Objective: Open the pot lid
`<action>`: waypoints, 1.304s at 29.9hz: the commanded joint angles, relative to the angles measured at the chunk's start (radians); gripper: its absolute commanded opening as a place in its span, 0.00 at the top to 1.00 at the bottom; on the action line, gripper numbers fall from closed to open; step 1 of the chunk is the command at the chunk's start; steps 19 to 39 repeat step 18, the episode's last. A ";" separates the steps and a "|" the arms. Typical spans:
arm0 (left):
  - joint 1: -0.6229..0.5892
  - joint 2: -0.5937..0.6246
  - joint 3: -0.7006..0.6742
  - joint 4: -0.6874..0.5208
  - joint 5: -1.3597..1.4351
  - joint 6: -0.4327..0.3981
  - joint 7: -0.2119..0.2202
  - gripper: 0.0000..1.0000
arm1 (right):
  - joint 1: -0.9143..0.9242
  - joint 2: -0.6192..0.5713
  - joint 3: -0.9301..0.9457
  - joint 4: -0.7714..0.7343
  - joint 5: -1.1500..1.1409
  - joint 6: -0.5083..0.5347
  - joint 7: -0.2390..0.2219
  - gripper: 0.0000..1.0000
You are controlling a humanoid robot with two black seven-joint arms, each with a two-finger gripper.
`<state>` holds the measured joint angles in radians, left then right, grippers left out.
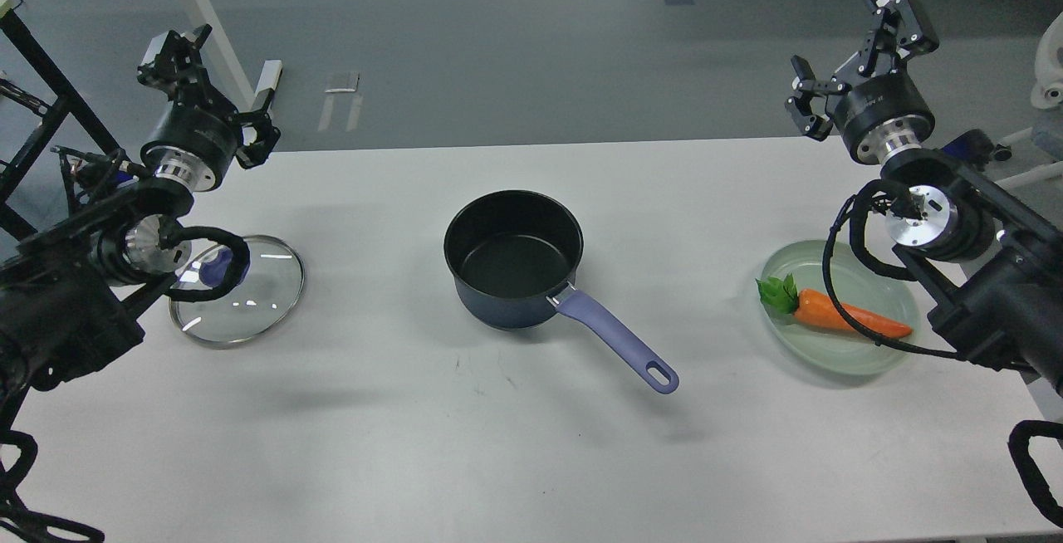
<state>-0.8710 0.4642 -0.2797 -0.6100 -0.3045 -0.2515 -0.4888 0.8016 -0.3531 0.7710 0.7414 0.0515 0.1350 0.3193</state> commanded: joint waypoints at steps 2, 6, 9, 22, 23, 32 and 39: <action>0.015 -0.002 -0.012 -0.007 -0.002 -0.031 0.000 0.01 | -0.004 0.026 0.010 -0.088 0.099 0.115 -0.005 0.01; 0.024 0.004 -0.013 -0.007 -0.004 -0.064 0.000 0.01 | -0.005 0.046 0.002 -0.137 0.102 0.124 -0.008 0.01; 0.024 0.004 -0.013 -0.008 -0.004 -0.055 0.000 0.01 | -0.007 0.077 -0.006 -0.169 0.100 0.123 0.004 0.00; 0.038 0.013 -0.027 -0.017 -0.002 -0.049 0.000 0.01 | -0.025 0.085 -0.009 -0.168 0.100 0.124 0.006 0.00; 0.038 0.013 -0.027 -0.017 -0.002 -0.049 0.000 0.01 | -0.025 0.085 -0.009 -0.168 0.100 0.124 0.006 0.00; 0.038 0.013 -0.027 -0.017 -0.002 -0.049 0.000 0.01 | -0.025 0.085 -0.009 -0.168 0.100 0.124 0.006 0.00; 0.038 0.013 -0.027 -0.017 -0.002 -0.049 0.000 0.01 | -0.025 0.085 -0.009 -0.168 0.100 0.124 0.006 0.00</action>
